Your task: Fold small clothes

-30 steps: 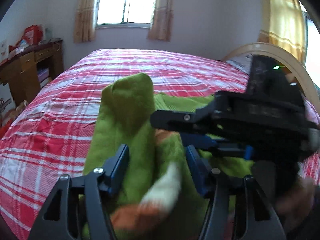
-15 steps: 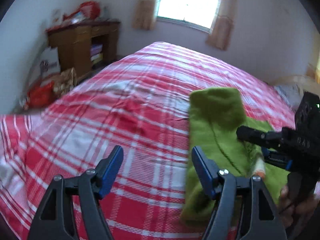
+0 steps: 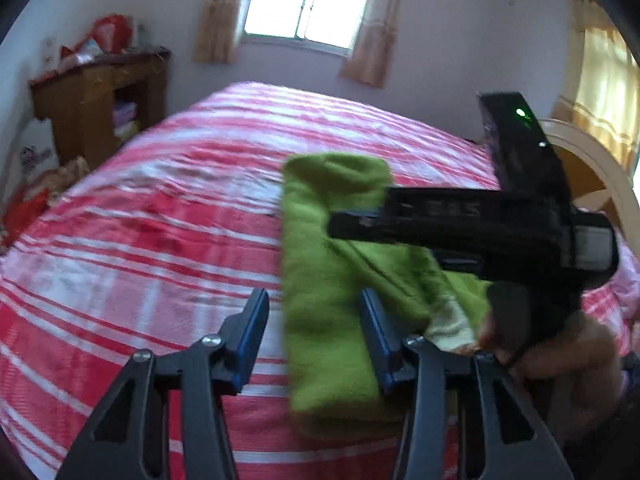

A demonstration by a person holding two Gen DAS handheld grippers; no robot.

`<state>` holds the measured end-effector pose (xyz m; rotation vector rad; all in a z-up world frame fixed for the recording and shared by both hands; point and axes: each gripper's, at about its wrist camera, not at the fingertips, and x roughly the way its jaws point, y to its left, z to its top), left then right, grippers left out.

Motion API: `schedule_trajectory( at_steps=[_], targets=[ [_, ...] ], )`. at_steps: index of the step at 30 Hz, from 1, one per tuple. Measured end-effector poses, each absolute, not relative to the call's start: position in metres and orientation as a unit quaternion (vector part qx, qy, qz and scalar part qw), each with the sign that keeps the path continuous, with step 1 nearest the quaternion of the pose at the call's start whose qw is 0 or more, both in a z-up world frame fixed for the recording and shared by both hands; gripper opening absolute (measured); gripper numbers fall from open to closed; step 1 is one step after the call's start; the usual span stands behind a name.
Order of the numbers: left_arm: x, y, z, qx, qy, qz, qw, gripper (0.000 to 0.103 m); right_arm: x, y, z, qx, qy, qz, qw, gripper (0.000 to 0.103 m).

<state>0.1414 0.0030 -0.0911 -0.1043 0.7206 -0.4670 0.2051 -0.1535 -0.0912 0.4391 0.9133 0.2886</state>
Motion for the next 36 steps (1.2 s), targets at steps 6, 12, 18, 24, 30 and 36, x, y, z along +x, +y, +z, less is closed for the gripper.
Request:
schedule_trajectory(
  at_steps=[6,12,18,24,30,36],
  targets=[
    [0.139,0.014,-0.085,-0.083,0.343,-0.243,0.904,0.05,0.192,-0.168,-0.086,0.205,0.391,0.134,0.887,0.015],
    [0.161,0.031,-0.067,-0.114,0.316,-0.209,0.919,0.063,0.175,-0.178,-0.044,0.165,0.335,0.154,0.915,0.014],
    [0.165,-0.003,-0.066,-0.103,0.323,-0.242,0.909,0.063,0.169,-0.214,-0.018,0.135,0.33,0.176,0.918,0.014],
    [0.158,-0.065,-0.068,-0.064,0.327,-0.287,0.898,0.063,0.157,-0.263,-0.008,0.117,0.338,0.167,0.919,0.014],
    [0.15,-0.11,-0.07,-0.038,0.34,-0.319,0.884,0.063,0.143,-0.319,-0.027,0.138,0.352,0.142,0.915,0.014],
    [0.135,-0.141,-0.075,0.012,0.334,-0.323,0.886,0.063,0.13,-0.356,-0.067,0.176,0.37,0.119,0.904,0.014]
  ],
)
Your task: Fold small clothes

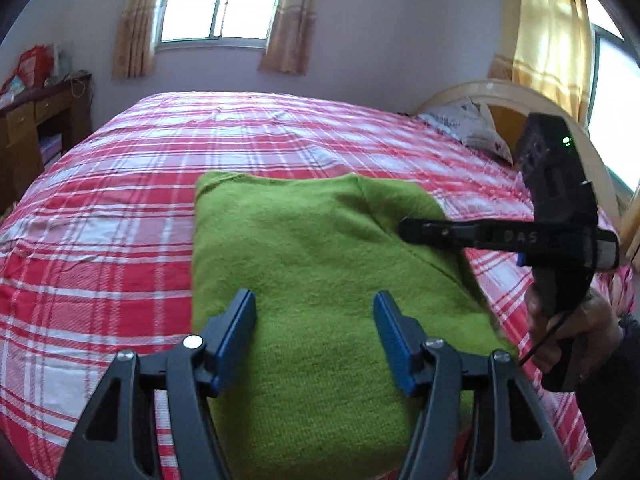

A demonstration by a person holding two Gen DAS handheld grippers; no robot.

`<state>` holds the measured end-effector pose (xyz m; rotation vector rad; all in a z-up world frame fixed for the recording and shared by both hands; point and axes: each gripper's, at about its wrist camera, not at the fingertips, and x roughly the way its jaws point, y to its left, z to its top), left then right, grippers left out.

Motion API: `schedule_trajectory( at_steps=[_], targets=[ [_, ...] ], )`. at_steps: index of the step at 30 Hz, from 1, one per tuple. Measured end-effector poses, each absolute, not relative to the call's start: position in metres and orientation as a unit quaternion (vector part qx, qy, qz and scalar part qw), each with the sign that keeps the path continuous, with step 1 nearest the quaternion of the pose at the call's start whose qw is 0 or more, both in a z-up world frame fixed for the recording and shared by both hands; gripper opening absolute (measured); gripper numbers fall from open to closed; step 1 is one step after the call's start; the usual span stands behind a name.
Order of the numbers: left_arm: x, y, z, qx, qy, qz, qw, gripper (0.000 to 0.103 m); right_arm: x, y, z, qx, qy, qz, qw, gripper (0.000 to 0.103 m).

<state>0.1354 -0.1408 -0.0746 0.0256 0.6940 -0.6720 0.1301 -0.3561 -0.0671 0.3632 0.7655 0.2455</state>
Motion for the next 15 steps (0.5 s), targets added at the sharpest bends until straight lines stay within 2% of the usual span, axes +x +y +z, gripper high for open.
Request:
schedule_trajectory(
  at_steps=[4,9,11,12,13,15],
  targets=[
    [0.13,-0.153,-0.078,0.048,0.322,-0.319,0.89,0.074,0.128,-0.367,-0.092,0.207,0.378,0.108,0.896,0.014],
    [0.129,-0.158,-0.083,0.064,0.316,-0.314,0.893,0.077,0.135,-0.382,-0.099,0.296,0.376,0.132,0.868,0.017],
    [0.133,-0.155,-0.082,0.042,0.321,-0.325,0.889,0.079,0.149,-0.395,-0.102,0.348,0.374,0.143,0.847,0.027],
    [0.134,-0.155,-0.082,0.04,0.323,-0.326,0.887,0.079,0.157,-0.4,-0.104,0.363,0.375,0.142,0.841,0.041],
    [0.134,-0.157,-0.082,0.046,0.323,-0.324,0.888,0.079,0.163,-0.403,-0.106,0.371,0.376,0.142,0.837,0.047],
    [0.133,-0.162,-0.084,0.064,0.321,-0.316,0.89,0.08,0.18,-0.409,-0.111,0.392,0.372,0.156,0.826,0.047]
  ],
)
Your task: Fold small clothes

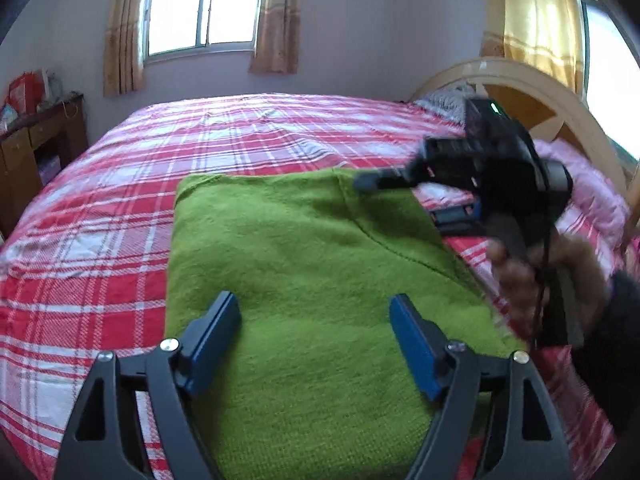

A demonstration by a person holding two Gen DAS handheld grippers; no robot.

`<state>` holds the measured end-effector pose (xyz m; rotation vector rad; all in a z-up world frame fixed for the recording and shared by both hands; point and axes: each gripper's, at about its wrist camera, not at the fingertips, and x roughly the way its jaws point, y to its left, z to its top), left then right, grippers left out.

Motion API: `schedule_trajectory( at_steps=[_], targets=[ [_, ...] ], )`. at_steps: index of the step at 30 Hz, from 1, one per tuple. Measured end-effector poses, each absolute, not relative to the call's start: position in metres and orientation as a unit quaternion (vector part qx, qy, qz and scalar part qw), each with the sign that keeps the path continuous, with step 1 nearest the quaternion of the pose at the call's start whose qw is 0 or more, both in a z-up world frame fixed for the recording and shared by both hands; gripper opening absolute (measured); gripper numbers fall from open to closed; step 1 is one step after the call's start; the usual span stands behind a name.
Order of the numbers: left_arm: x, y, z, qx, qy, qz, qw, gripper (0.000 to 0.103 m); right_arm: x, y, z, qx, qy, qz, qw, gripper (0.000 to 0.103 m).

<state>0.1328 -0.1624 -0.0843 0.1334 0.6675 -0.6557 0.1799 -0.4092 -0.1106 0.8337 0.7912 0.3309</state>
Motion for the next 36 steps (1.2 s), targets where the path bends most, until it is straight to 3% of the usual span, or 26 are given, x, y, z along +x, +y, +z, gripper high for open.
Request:
schedule_trajectory(
  at_steps=[1,3,5,9,14,16,19,28,36],
  targets=[
    [0.132,-0.164,-0.085,0.067,0.322,-0.313,0.891,0.08,0.185,-0.408,-0.11,0.388,0.368,0.165,0.828,0.043],
    [0.134,-0.165,-0.085,0.063,0.325,-0.311,0.891,0.082,0.192,-0.397,-0.099,0.327,0.374,0.157,0.854,0.018],
    [0.137,-0.167,-0.085,0.052,0.33,-0.309,0.89,0.085,0.192,-0.39,-0.085,0.281,0.363,0.149,0.876,0.013],
    [0.137,-0.184,-0.088,0.067,0.334,-0.303,0.89,0.09,0.186,-0.381,-0.059,0.179,0.315,0.104,0.926,0.013],
    [0.141,-0.202,-0.092,0.083,0.347,-0.301,0.884,0.096,0.203,-0.401,-0.097,0.191,0.378,0.069,0.903,0.013],
    [0.145,-0.202,-0.093,0.077,0.351,-0.302,0.883,0.098,0.191,-0.414,-0.091,0.221,0.362,0.051,0.904,0.026],
    [0.146,-0.2,-0.093,0.07,0.352,-0.301,0.883,0.099,0.149,-0.415,-0.068,0.207,0.338,-0.002,0.918,0.031],
    [0.143,-0.138,-0.058,-0.074,0.361,-0.329,0.87,0.099,0.027,-0.339,-0.051,0.164,0.322,0.19,0.913,0.032],
    [0.14,-0.131,-0.063,0.033,0.377,-0.232,0.896,0.099,0.036,-0.312,-0.087,0.097,0.384,0.17,0.902,0.032]
  ],
)
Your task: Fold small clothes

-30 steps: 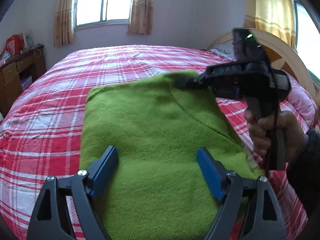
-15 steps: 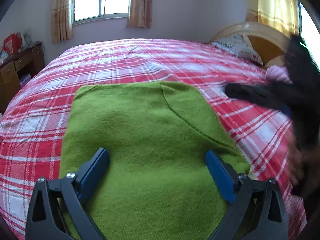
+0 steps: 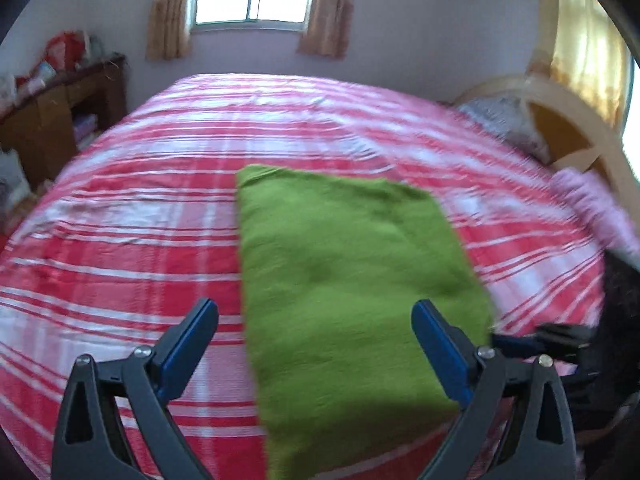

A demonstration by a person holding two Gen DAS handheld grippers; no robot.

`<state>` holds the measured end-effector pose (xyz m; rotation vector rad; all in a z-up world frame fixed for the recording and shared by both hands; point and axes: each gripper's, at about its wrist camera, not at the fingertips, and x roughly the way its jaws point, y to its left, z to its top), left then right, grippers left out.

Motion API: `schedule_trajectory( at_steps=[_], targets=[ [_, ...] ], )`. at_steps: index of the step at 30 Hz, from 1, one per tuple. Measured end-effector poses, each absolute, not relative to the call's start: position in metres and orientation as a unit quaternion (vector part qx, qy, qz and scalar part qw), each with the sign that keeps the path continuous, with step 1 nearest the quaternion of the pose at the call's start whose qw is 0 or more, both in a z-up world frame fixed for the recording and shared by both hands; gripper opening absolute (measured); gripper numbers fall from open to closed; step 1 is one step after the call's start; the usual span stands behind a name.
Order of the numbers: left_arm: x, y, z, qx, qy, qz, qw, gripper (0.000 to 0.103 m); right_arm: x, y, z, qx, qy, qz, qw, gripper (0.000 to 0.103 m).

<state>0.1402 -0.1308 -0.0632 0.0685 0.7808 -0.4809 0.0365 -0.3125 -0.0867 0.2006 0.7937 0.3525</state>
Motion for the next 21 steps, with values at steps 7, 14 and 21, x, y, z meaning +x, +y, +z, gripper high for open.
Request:
schedule_trajectory(
  at_steps=[7,14,21],
  targets=[
    [0.143,-0.14,-0.078,0.078,0.396,-0.195,0.894,0.099,0.013,-0.299,-0.091,0.039,0.389,0.173,0.904,0.032],
    [0.138,-0.141,-0.073,0.103,0.386,-0.174,0.9,0.099,0.006,-0.297,-0.081,0.064,0.39,0.137,0.909,0.008],
    [0.139,-0.149,-0.08,0.107,0.394,-0.168,0.897,0.1,-0.029,-0.342,-0.095,0.159,0.386,0.065,0.906,0.0]
  ],
)
